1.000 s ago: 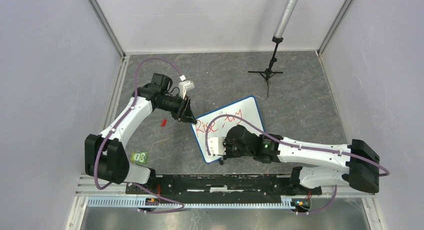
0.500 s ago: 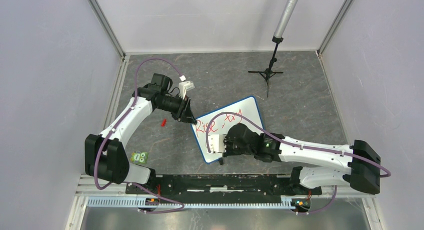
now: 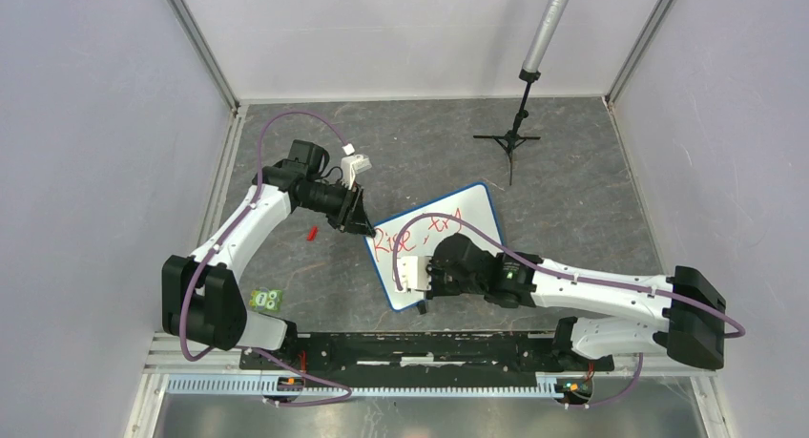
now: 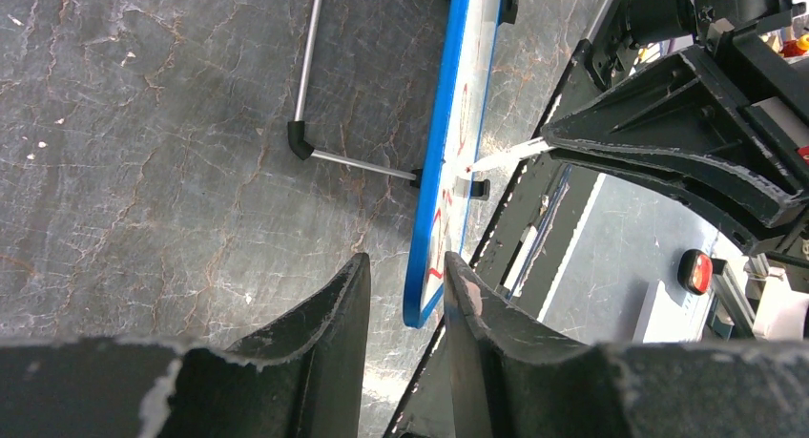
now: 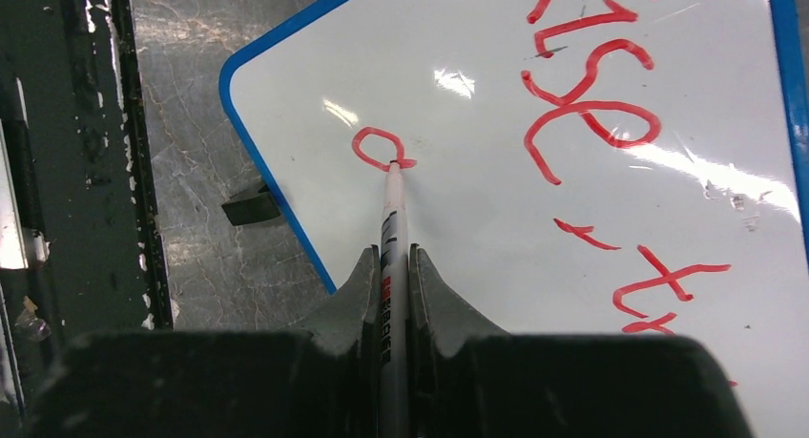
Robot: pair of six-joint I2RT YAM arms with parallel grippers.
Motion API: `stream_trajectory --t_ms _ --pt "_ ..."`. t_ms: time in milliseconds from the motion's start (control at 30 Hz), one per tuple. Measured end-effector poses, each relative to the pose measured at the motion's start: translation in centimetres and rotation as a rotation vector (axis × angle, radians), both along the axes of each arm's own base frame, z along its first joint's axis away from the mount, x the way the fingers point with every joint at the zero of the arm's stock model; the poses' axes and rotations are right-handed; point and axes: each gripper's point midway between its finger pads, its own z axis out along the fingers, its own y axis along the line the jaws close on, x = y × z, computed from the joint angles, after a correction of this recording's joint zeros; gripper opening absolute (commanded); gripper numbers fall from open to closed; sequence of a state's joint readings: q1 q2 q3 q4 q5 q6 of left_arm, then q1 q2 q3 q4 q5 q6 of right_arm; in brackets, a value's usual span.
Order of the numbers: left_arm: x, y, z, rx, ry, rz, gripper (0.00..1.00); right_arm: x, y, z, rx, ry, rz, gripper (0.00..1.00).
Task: Write a sentence on the whiteboard
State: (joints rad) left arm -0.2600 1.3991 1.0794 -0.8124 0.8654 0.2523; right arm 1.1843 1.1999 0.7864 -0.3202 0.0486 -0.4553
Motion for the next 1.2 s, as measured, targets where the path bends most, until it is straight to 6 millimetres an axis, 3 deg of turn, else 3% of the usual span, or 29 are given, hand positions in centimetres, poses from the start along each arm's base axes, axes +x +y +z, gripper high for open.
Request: stream_trajectory --t_ms 433,700,900,1200 --pt "0.0 0.0 -0.1 0.001 0.002 0.0 0.4 -1.1 -0.9 -1.5 -0.047 0.039 0.041 0.0" --pt "0.0 0.0 -0.1 0.001 0.002 0.0 0.4 -0.5 -2.2 0.4 -0.019 0.01 0.007 0.0" --pt "0.0 0.0 -0.1 0.0 0.002 0.0 0.4 0.2 -2.8 0.6 -0.016 0.005 -0.025 0.0" --pt "0.0 0.0 -0.1 0.001 0.002 0.0 0.4 0.5 -1.7 1.1 -0.01 0.018 -0.02 0.0"
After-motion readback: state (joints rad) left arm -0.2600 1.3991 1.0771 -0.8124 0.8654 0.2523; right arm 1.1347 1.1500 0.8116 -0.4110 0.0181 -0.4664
